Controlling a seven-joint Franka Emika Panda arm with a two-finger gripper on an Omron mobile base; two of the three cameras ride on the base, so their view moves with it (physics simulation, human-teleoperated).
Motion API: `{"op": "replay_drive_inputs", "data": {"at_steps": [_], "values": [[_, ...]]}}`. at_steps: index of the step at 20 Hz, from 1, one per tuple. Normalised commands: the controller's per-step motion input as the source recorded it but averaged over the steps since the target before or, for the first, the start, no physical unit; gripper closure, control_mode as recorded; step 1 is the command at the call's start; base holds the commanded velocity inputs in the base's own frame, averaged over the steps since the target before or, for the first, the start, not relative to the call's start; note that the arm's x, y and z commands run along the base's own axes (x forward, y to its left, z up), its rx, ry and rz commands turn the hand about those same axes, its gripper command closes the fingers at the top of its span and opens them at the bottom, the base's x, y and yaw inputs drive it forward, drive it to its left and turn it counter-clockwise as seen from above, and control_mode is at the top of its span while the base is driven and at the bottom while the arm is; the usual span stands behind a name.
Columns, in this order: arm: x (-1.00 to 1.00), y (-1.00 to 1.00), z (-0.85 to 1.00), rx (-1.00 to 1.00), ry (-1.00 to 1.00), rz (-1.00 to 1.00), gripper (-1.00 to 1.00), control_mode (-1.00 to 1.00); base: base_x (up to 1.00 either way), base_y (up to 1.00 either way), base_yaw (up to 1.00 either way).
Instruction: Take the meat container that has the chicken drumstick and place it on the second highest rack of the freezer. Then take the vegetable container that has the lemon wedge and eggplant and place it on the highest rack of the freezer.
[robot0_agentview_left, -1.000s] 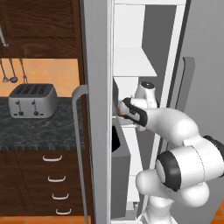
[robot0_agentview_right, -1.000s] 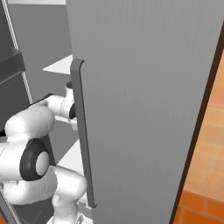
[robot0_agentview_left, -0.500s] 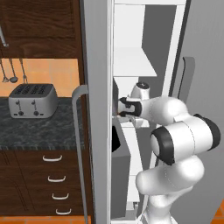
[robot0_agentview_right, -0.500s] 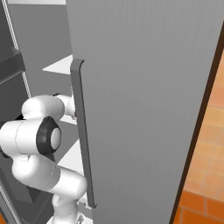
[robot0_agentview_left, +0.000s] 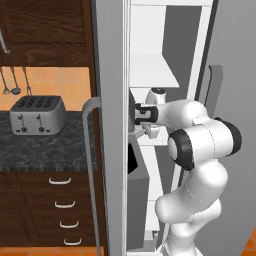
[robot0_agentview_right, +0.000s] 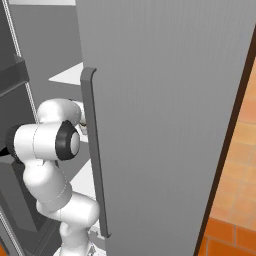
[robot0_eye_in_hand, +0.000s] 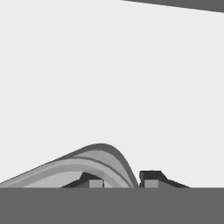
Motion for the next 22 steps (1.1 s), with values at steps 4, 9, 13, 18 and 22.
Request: {"op": "replay_drive_inputs", "data": {"at_steps": [4, 9, 13, 18, 22], "values": [[0.01, 0.01, -0.01, 0.00, 0.00, 0.00, 1.00, -1.00, 0.00, 0.00, 0.00], [0.00, 0.00, 0.00, 0.00, 0.00, 0.00, -1.00, -1.00, 0.00, 0.00, 0.00], [0.00, 0.00, 0.00, 0.00, 0.00, 0.00, -1.00, -1.00, 0.00, 0.00, 0.00], [-0.05, 0.00, 0.00, 0.00, 0.00, 0.00, -1.00, -1.00, 0.00, 0.00, 0.00], [-0.51, 0.01, -0.04, 0.00, -0.15, 0.00, -1.00, -1.00, 0.00, 0.00, 0.00]]}}
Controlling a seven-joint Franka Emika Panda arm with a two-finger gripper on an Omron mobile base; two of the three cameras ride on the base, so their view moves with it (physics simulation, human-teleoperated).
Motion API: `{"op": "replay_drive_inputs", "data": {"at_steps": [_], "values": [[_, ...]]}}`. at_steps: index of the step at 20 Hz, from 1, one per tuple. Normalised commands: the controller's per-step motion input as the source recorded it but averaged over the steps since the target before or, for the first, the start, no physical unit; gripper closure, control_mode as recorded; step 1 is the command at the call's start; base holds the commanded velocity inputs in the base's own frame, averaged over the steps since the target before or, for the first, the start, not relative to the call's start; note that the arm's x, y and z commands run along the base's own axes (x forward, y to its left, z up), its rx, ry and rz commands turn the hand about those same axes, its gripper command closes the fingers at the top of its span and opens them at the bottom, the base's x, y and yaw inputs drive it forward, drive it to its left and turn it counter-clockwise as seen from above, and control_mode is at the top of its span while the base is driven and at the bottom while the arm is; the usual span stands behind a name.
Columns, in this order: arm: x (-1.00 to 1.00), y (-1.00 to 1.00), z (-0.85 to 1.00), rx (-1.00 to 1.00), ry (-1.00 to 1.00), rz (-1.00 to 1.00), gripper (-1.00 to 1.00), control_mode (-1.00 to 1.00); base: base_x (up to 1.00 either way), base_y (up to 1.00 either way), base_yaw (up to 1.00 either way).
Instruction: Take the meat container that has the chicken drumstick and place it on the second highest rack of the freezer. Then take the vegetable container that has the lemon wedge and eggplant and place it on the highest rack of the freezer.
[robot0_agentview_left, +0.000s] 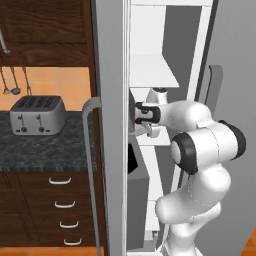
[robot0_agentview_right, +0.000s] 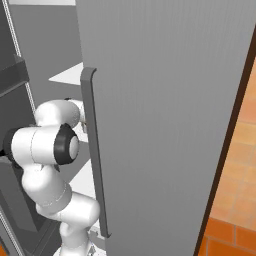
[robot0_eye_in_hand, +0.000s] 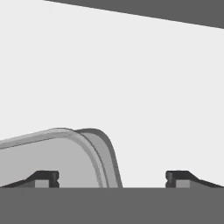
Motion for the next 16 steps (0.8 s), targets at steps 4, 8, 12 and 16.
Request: {"op": "replay_drive_inputs", "data": {"at_steps": [4, 8, 12, 16], "values": [[-0.42, 0.16, -0.05, 0.00, -0.09, 0.00, -1.00, -1.00, 0.00, 0.00, 0.00], [-0.44, 0.15, 0.04, 0.00, -0.06, 0.00, -1.00, -1.00, 0.00, 0.00, 0.00], [-0.40, 0.03, 0.57, 0.00, 0.03, -0.01, -1.00, -1.00, 0.00, 0.00, 0.00], [-0.39, 0.02, 0.65, 0.00, 0.13, 0.00, -1.00, -1.00, 0.00, 0.00, 0.00]]}}
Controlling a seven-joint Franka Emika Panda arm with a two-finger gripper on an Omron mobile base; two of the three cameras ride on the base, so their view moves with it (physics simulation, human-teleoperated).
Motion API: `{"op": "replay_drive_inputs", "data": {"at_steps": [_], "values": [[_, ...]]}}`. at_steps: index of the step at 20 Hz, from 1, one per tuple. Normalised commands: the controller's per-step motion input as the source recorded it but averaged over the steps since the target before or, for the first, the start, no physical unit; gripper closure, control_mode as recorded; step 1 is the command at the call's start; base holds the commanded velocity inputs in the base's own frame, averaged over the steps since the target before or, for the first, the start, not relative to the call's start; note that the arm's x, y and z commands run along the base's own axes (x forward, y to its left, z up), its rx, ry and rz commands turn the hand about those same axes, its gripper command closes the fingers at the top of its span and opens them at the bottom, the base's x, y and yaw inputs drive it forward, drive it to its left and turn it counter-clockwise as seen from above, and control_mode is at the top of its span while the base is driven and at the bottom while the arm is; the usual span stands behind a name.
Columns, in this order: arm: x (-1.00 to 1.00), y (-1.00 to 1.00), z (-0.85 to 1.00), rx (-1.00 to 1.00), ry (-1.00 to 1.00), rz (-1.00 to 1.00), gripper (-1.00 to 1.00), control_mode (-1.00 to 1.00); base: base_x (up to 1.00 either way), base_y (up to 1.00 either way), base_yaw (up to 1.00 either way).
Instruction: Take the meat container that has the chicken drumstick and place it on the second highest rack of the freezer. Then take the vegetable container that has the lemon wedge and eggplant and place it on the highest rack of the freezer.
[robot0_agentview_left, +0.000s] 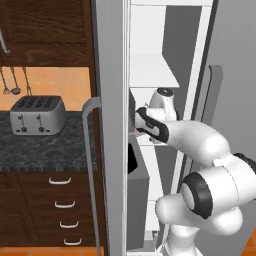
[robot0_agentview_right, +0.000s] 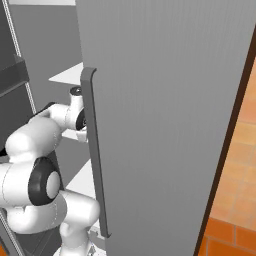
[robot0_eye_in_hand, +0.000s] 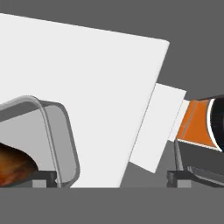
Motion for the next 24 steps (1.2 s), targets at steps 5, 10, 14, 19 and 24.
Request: {"op": "replay_drive_inputs", "data": {"at_steps": [5, 10, 14, 19, 24], "values": [[-0.86, 0.01, 0.07, 0.00, 0.09, 0.00, -1.00, -1.00, 0.00, 0.00, 0.00], [-0.92, -0.02, 0.16, 0.05, 0.02, 0.00, -1.00, -1.00, 0.00, 0.00, 0.00], [-0.69, 0.00, 0.45, 0.02, 0.05, 0.00, -1.00, -1.00, 0.00, 0.00, 0.00], [-0.93, -0.28, 0.51, 0.00, 0.06, 0.00, -1.00, -1.00, 0.00, 0.00, 0.00], [-0.91, -0.54, 0.29, 0.00, 0.06, 0.00, -1.00, -1.00, 0.00, 0.00, 0.00]]}}
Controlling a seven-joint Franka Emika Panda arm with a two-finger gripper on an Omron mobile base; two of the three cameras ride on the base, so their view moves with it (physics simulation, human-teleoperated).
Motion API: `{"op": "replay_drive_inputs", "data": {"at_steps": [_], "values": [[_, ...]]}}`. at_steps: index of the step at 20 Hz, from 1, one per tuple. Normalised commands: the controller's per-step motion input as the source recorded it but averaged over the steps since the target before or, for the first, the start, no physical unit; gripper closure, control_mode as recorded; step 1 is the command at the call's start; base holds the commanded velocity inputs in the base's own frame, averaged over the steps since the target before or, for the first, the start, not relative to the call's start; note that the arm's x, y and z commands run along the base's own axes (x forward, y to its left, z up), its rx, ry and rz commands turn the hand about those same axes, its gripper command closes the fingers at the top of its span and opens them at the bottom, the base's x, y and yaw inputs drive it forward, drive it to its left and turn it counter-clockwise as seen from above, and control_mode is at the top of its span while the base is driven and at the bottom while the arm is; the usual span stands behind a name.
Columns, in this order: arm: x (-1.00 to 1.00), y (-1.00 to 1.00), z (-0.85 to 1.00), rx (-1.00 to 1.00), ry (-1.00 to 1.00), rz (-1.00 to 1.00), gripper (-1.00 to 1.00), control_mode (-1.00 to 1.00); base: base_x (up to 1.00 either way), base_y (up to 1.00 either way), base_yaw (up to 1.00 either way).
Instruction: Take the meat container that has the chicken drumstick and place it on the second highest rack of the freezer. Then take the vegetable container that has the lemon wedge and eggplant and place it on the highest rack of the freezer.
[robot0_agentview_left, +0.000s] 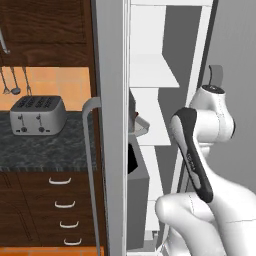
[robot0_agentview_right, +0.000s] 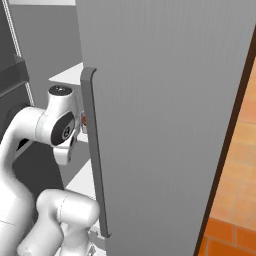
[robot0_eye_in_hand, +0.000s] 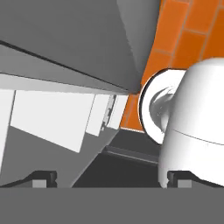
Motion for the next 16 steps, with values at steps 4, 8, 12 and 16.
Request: {"op": "replay_drive_inputs", "data": {"at_steps": [4, 8, 12, 16], "values": [[-0.64, -0.30, 0.05, -0.01, 0.01, 0.00, -1.00, -1.00, 0.00, 0.00, 0.00], [-0.10, 0.00, 0.20, -0.04, 0.05, 0.00, -1.00, -1.00, 0.00, 0.00, 0.00], [0.00, 0.00, 0.36, 0.00, 0.12, -0.05, -1.00, -1.00, 0.00, 0.00, 0.00], [0.00, -0.01, 0.17, 0.00, 0.07, -0.07, -1.00, -1.00, 0.00, 0.00, 0.00]]}}
